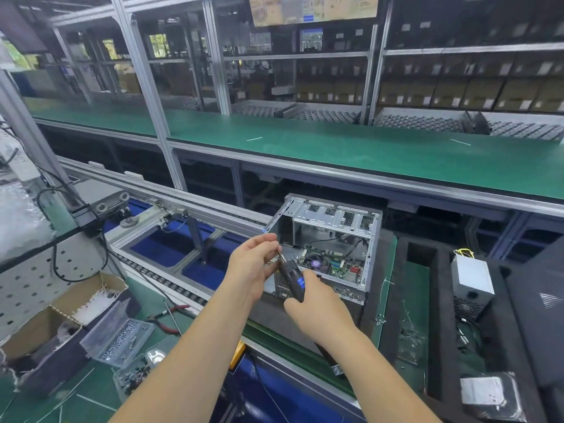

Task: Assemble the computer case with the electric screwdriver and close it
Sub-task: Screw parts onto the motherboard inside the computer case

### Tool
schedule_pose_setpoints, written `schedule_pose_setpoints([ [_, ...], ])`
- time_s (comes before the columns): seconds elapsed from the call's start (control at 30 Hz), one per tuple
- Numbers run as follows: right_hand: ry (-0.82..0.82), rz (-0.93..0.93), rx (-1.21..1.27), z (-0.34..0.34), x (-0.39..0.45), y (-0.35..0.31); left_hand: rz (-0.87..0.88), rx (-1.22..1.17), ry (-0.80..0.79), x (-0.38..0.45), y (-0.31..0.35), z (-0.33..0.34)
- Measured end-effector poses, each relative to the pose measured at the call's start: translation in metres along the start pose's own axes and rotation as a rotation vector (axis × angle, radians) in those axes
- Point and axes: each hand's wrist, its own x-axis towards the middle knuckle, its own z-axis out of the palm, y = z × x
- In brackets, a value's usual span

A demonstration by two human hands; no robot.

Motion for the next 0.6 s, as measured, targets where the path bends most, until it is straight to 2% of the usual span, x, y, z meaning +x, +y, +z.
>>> schedule_pose_setpoints([
  [0.6, 0.020, 0.045, 0.099, 0.009, -0.003, 0.005, 0.082, 0.319, 0.025, -0.003, 0.007, 0.010],
])
